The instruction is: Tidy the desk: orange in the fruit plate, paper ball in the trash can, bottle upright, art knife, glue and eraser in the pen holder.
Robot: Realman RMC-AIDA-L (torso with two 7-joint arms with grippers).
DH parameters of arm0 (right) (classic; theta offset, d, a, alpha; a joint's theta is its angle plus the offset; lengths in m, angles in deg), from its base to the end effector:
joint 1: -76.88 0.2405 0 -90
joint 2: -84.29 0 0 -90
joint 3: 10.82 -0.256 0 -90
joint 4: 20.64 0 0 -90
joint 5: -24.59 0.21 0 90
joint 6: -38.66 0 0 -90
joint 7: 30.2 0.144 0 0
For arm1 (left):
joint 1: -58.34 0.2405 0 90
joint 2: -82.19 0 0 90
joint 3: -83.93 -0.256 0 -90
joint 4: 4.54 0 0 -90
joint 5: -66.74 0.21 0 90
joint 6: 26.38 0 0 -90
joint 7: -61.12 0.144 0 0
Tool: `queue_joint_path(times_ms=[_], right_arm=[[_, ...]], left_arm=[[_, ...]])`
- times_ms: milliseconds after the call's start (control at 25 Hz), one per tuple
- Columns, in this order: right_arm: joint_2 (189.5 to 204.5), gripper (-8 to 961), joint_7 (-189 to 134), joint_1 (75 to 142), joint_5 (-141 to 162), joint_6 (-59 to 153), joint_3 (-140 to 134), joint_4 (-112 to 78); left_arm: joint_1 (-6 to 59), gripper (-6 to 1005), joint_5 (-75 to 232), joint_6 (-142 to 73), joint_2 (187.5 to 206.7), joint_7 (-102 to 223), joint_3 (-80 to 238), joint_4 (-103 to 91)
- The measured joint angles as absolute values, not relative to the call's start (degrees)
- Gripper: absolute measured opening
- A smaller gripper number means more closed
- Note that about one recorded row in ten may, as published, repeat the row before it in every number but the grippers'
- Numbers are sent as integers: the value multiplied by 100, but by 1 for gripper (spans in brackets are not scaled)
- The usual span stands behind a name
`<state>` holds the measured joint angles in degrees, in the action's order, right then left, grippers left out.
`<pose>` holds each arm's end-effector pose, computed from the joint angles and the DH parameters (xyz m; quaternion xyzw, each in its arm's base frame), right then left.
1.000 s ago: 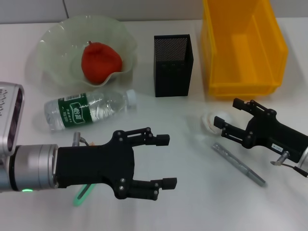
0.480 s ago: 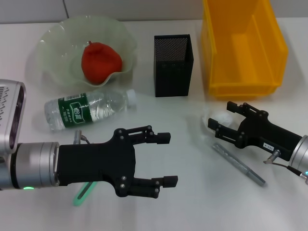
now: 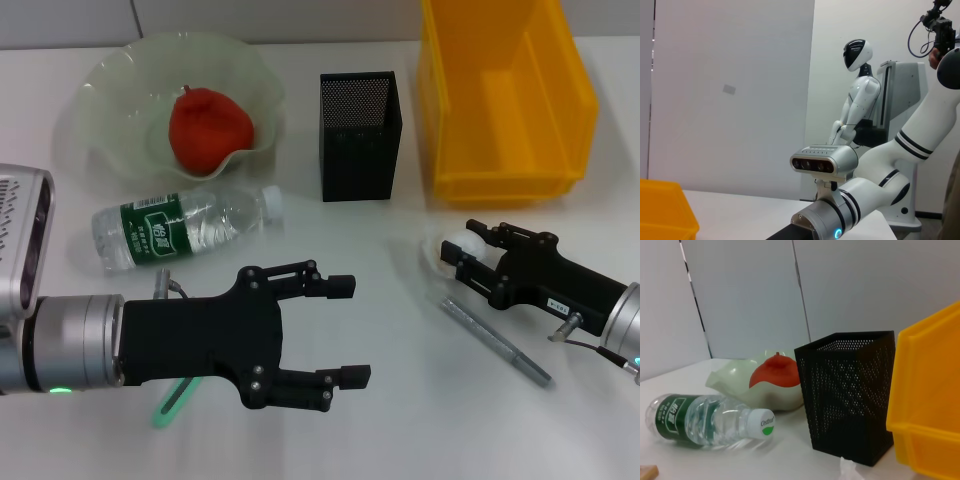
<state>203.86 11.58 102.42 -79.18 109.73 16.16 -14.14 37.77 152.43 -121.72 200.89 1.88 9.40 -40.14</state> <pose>0.3258 0.2847 -0.0682 -0.8794 0.2571 0.2612 0.3037 -0.2341 0.2554 -0.0482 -0.9422 -0.0499 -0.3311 0.0122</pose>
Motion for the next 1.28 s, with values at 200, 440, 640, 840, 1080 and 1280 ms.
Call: queue_joint_path(times_ms=[200, 440, 640, 840, 1080, 1280], right_arm=[[20384, 469, 1158, 10219, -7899, 11092, 1577, -1413], [20366, 448, 1133, 10044, -7803, 12026, 1455, -1246], [20364, 448, 1128, 9915, -7203, 12469, 1277, -1047], [20362, 447, 1127, 9996, -6630, 12375, 1230, -795], [20365, 447, 1124, 10414, -6062, 11722, 1222, -698], [20378, 456, 1121, 10833, -6025, 10831, 1302, -798]], left_arm=[[3777, 831, 15243, -12173, 20093, 188, 940, -4013], [3777, 832, 15236, -12175, 20093, 188, 940, -4013], [3777, 831, 15207, -12175, 20093, 215, 940, -4017], [3777, 831, 15155, -12176, 20092, 236, 940, -4015], [3777, 831, 15154, -12207, 20092, 240, 940, -4017], [3779, 830, 15154, -12218, 20099, 241, 938, -4014]])
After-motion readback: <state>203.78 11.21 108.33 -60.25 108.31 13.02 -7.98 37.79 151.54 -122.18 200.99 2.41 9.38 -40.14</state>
